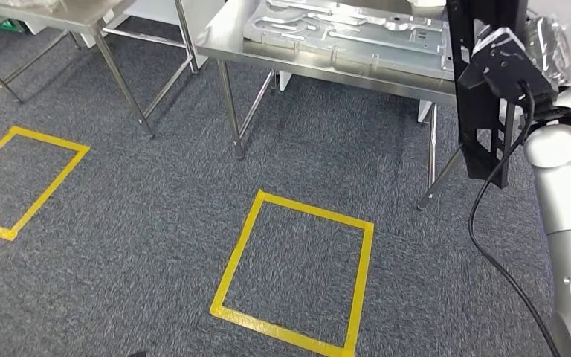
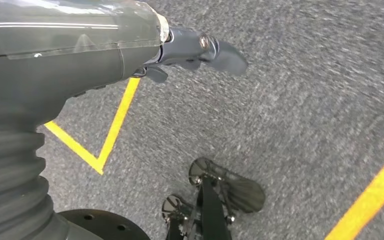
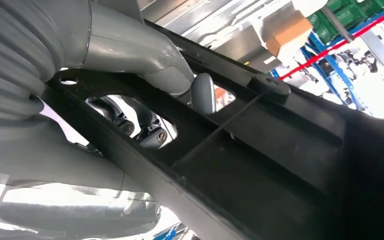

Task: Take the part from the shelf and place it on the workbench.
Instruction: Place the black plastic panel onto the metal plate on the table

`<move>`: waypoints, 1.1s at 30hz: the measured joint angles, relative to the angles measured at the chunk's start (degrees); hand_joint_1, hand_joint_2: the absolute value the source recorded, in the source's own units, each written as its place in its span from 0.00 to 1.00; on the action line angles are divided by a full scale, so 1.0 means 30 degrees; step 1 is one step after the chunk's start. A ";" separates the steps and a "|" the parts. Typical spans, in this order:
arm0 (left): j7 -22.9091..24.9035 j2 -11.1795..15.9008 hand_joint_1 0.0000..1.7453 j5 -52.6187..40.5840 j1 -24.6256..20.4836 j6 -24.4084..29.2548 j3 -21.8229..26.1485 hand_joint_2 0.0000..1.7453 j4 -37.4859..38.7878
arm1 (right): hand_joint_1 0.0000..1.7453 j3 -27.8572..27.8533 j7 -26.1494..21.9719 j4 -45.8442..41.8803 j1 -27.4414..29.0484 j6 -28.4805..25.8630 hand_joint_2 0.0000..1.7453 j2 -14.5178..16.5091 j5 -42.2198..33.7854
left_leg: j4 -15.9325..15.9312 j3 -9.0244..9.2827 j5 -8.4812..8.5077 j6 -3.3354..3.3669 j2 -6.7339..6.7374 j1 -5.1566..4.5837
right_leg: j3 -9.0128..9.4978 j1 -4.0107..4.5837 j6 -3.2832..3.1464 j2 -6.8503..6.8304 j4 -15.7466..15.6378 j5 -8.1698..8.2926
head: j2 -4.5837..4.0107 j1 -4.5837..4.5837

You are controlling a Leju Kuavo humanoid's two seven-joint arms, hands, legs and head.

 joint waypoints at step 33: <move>0.0121 -0.0131 0.00 -0.0268 0.0053 0.0146 0.0029 1.00 0.0029 | 1.00 -0.0022 0.0339 -0.1023 0.0315 -0.1325 1.00 -0.0284 0.0363 | -0.0266 0.0103 0.0122 -0.0241 -0.0133 0.0071 | 0.0557 0.0047 -0.0160 -0.0056 -0.0641 0.0026 | -0.0006 0.0037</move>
